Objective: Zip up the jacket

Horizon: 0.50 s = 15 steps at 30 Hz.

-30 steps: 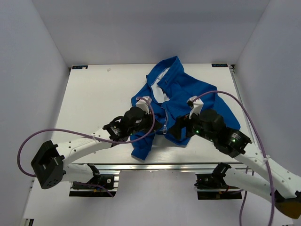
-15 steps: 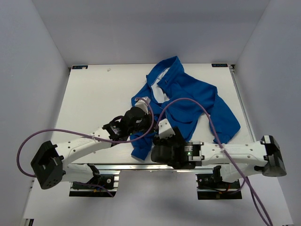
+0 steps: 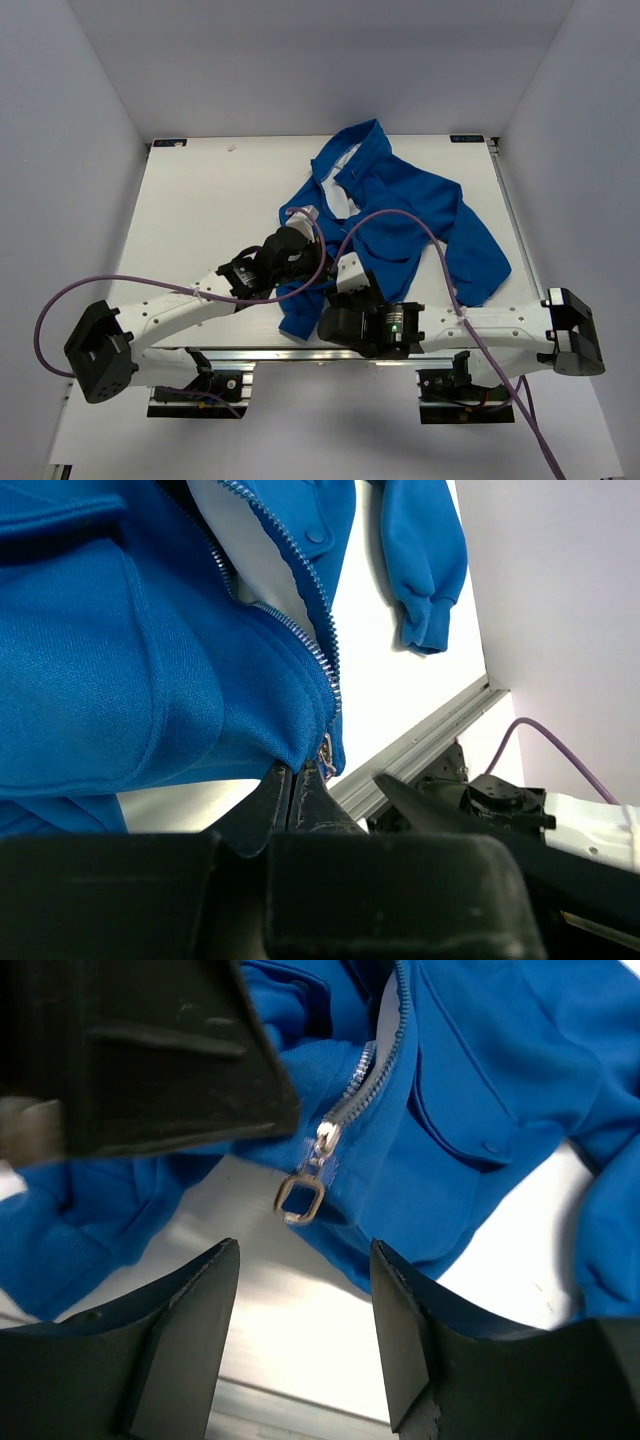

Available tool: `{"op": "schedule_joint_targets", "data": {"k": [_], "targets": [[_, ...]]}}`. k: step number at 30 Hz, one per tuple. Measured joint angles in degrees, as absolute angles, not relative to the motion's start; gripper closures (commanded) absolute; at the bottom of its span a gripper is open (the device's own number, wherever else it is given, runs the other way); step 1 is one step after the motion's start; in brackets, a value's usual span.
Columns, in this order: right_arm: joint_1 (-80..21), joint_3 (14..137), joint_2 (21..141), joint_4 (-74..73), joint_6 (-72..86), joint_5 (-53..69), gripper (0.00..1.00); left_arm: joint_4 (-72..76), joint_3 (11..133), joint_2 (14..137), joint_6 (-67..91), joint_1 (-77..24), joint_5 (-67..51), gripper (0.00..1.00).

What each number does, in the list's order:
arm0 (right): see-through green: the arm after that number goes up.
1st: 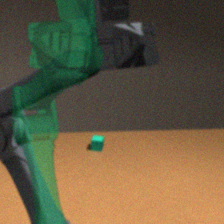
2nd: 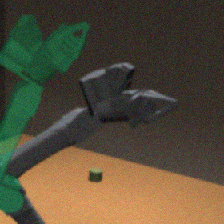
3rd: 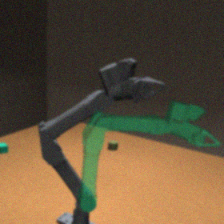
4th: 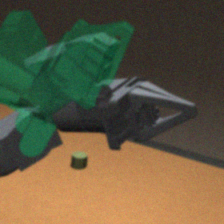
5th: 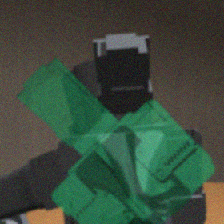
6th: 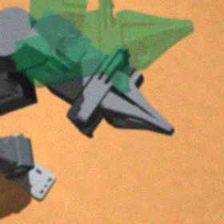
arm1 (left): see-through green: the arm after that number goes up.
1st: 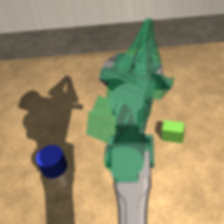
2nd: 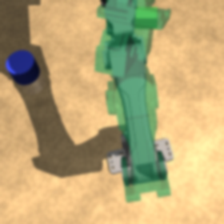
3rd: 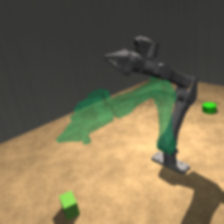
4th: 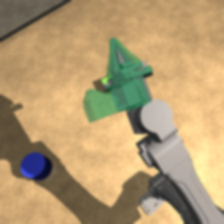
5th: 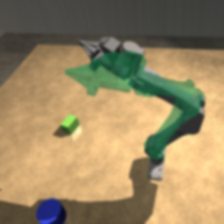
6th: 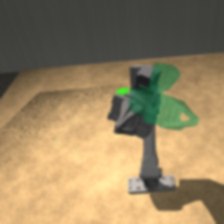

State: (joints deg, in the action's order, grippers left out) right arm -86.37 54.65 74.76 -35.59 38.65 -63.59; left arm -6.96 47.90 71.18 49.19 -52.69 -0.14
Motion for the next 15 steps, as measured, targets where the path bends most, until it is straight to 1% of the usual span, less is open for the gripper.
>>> {"op": "schedule_joint_targets", "data": {"k": [3, 8, 15], "targets": [[-84.0, 51.7, 73.3, -29.8, 35.4, -62.3, 0.41, -7.0, 47.9, 71.0, 49.6, -52.7, -0.6, 1.0], [-82.0, 50.3, 73.1, -24.6, 32.4, -61.3, 0.48, -7.5, 47.9, 70.3, 50.2, -52.6, -0.5, 1.0], [-81.3, 49.7, 73.1, -20.9, 29.9, -60.2, 0.49, -8.2, 47.9, 70.0, 51.8, -52.2, -0.4, 1.0]]}}
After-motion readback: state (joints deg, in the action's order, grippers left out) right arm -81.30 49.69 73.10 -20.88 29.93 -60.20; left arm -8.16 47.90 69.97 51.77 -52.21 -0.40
